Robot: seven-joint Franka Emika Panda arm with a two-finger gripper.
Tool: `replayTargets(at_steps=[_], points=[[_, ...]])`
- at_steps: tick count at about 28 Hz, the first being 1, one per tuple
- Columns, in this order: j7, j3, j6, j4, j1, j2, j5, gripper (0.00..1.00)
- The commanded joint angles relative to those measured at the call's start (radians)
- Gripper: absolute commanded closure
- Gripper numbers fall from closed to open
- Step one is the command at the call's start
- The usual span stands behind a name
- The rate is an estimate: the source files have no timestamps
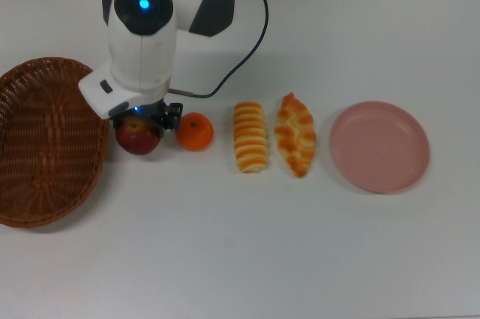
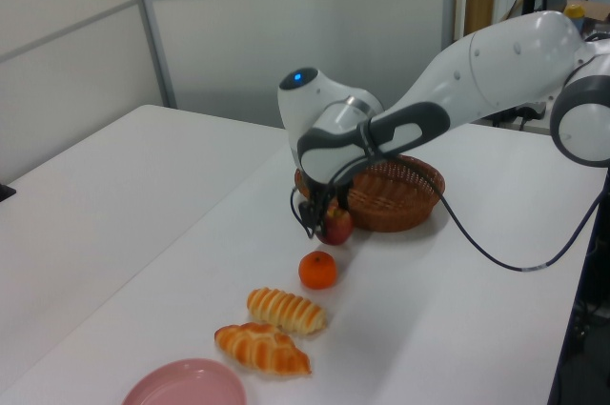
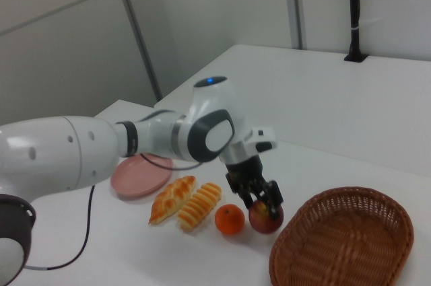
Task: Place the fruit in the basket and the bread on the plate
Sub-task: 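Lift the apple and lower it into the wicker basket, release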
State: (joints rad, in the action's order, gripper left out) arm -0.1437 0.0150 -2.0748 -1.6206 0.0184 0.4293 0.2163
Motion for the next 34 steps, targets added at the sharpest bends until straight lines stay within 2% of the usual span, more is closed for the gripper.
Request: replayTargets(at_steps=[1, 5, 10, 12, 16, 18, 23, 28, 29, 30, 34], points=[[-0.024, 0.002, 0.018, 0.007, -0.006, -0.061, -0.051, 0.51], [-0.022, 0.013, 0.018, 0.028, 0.006, -0.064, -0.054, 0.51], [-0.007, 0.014, 0.012, 0.044, 0.08, -0.061, -0.045, 0.51], [0.013, 0.014, 0.004, 0.044, 0.132, -0.053, -0.034, 0.51], [0.082, 0.014, 0.001, 0.053, 0.196, -0.053, -0.034, 0.51], [0.16, 0.014, 0.001, 0.048, 0.227, -0.052, -0.031, 0.49], [0.236, 0.014, 0.001, 0.045, 0.265, -0.009, 0.014, 0.44], [0.246, 0.013, 0.001, 0.028, 0.267, 0.011, 0.034, 0.32], [0.245, 0.013, -0.001, 0.022, 0.264, 0.02, 0.035, 0.12], [0.245, 0.013, -0.001, 0.022, 0.259, 0.029, 0.034, 0.0], [0.234, 0.006, 0.001, 0.022, 0.252, 0.034, 0.026, 0.0]])
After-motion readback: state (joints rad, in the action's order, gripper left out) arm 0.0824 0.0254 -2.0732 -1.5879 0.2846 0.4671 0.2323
